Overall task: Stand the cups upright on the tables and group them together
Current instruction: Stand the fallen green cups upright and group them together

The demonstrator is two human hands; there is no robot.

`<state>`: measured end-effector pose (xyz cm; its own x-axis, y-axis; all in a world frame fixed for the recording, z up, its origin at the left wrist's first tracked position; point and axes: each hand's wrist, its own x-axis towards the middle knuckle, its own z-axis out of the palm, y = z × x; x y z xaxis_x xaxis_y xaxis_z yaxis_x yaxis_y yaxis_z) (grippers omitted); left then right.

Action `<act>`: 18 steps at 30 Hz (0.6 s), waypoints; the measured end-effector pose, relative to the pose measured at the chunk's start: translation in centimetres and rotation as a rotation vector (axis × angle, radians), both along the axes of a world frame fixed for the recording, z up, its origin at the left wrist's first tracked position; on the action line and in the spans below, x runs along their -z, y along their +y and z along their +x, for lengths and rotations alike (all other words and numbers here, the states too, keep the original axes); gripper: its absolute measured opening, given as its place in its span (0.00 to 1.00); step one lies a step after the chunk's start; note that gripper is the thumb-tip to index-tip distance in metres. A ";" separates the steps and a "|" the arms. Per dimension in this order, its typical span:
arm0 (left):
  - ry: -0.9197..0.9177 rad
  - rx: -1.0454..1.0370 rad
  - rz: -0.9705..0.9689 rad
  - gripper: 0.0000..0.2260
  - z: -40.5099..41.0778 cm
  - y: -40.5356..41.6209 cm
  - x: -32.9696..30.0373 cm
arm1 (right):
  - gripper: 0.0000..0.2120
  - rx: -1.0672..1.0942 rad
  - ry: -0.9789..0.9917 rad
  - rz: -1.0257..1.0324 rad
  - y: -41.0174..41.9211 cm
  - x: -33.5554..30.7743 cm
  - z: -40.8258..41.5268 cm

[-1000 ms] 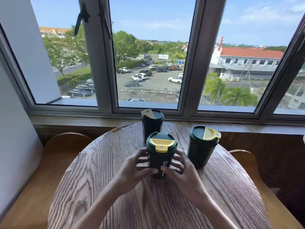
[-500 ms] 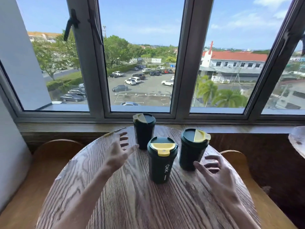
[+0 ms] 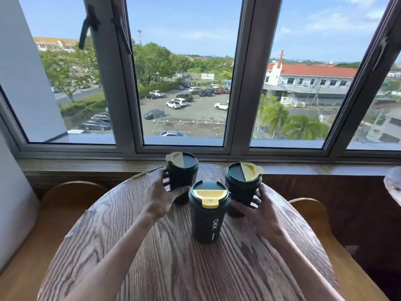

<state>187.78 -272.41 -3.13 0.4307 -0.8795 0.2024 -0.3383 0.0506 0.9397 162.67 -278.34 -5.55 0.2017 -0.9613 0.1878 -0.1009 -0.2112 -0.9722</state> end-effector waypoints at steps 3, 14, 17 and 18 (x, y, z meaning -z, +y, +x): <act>0.034 0.011 -0.002 0.29 0.7 1.0 1.2 | 0.29 -0.116 -0.009 -0.016 -1.2 -0.6 1.4; -0.047 0.020 -0.050 0.27 -0.7 0.8 2.1 | 0.29 -0.298 -0.075 0.025 -2.4 0.1 3.8; -0.059 0.042 -0.068 0.26 -0.7 0.6 2.1 | 0.30 -0.323 -0.031 0.003 -2.2 -0.3 3.6; -0.069 0.043 -0.063 0.26 -0.6 0.6 2.0 | 0.31 -0.322 -0.022 0.001 -2.1 -0.4 3.6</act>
<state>187.16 -271.76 -5.17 0.3757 -0.8815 0.2860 -0.3988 0.1248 0.9085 166.24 -280.39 -5.12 0.4912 -0.8491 0.1943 -0.0079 -0.2274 -0.9738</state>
